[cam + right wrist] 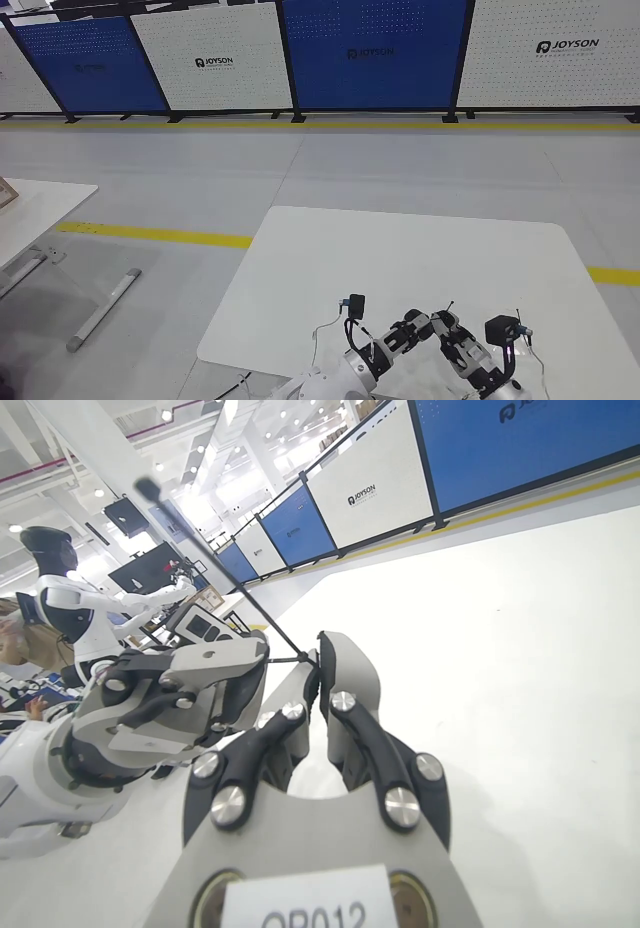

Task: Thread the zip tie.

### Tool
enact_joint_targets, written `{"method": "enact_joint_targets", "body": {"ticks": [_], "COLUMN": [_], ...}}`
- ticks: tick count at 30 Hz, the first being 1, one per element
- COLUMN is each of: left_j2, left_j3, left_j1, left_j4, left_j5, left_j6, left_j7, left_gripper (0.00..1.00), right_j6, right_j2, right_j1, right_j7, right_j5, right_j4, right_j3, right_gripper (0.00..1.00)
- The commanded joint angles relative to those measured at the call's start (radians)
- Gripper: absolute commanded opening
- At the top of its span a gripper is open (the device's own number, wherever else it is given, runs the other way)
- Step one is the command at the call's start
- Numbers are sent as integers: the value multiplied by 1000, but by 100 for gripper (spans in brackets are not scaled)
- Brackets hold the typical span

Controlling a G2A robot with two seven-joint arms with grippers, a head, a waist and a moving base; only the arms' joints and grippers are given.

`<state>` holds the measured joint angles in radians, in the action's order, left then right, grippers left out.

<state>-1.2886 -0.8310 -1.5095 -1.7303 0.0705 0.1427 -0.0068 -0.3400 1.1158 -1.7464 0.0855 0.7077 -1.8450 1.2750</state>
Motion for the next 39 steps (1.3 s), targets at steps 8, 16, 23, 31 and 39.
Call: {"method": "enact_joint_targets", "body": {"ticks": [8,16,23,31,39], "left_j2": [-2,-3,-3,-1,1], "left_j3": [-1,-1,-2,-7,-16], "left_j1": [1,-1,-4,-9,-16], "left_j4": [4,0,-6,-14,-33], "left_j5": [3,8,21,24,33], "left_j6": [3,51,90,104,119], "left_j7": [5,2,-11,-27,-35], "left_gripper": [0,0,0,0,0], "right_j6": [0,0,0,0,2], "right_j2": [-4,-7,-10,-14,-14], "right_j1": [5,14,16,15,15], "right_j7": [1,14,20,25,22], "right_j5": [-1,17,27,46,77], "right_j4": [4,8,9,9,20], "right_j3": [-6,-23,-30,-36,-39], "right_gripper": [0,0,0,0,0]}}
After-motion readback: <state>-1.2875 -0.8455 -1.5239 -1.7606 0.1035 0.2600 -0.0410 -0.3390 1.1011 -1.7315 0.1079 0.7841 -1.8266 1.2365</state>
